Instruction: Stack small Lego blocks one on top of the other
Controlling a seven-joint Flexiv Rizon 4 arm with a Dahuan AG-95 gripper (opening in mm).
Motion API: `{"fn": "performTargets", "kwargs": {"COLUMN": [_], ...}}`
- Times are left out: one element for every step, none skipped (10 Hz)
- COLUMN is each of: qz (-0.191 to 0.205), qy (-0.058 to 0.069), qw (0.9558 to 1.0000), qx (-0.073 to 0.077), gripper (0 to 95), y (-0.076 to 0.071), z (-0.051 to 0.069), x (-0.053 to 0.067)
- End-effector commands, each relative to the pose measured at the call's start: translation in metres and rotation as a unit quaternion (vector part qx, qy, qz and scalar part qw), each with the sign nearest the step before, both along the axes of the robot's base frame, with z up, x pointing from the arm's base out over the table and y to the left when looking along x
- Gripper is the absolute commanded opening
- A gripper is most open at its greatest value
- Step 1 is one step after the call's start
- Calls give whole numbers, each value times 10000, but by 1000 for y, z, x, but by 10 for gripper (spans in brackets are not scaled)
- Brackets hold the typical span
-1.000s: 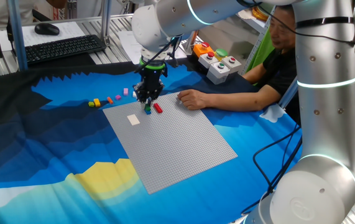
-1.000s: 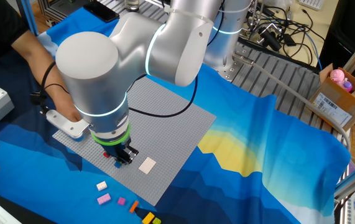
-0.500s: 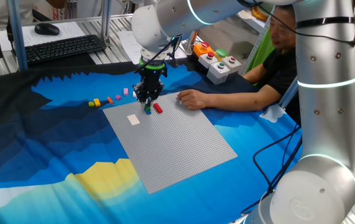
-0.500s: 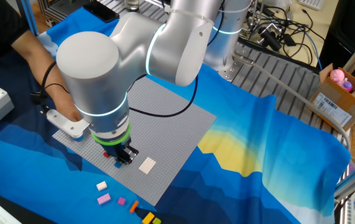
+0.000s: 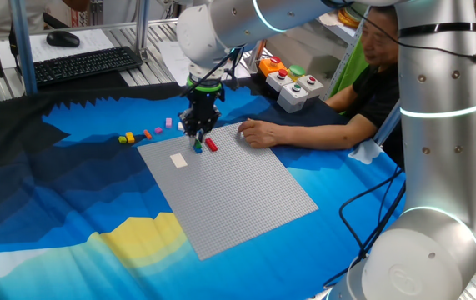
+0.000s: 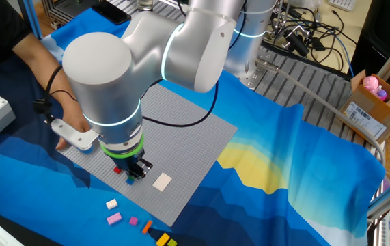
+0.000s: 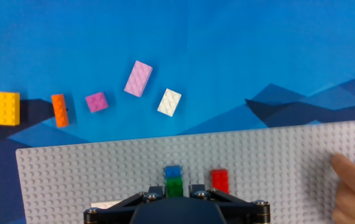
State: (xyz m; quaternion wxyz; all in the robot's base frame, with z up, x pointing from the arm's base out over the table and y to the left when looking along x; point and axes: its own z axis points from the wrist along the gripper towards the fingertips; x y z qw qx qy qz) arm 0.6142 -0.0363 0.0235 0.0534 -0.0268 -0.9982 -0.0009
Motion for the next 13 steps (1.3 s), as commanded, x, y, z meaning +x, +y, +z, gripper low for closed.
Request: {"fn": "performTargets", "kwargs": {"qz": [47, 39, 33, 37, 37, 35, 35, 36, 33, 18, 16, 15, 2], "qy": [79, 96, 94, 94, 94, 94, 92, 97, 105, 82, 71, 69, 111], "qw": [10000, 9999, 9999, 9999, 9999, 9999, 9999, 9999, 9999, 9999, 9999, 9999, 9999], "qx": [14, 19, 18, 18, 19, 21, 22, 31, 44, 71, 78, 77, 67], "gripper": [190, 0, 0, 0, 0, 0, 0, 0, 0, 0, 0, 0, 0], "y": [-1, -1, -1, -1, -1, -1, -1, -1, -1, 1, 1, 2, 2], "z": [8, 8, 8, 8, 8, 8, 8, 8, 7, -4, -6, -10, -6], "x": [-2, -3, -3, -3, -3, -3, -3, -3, -3, -2, -2, -2, -2]}}
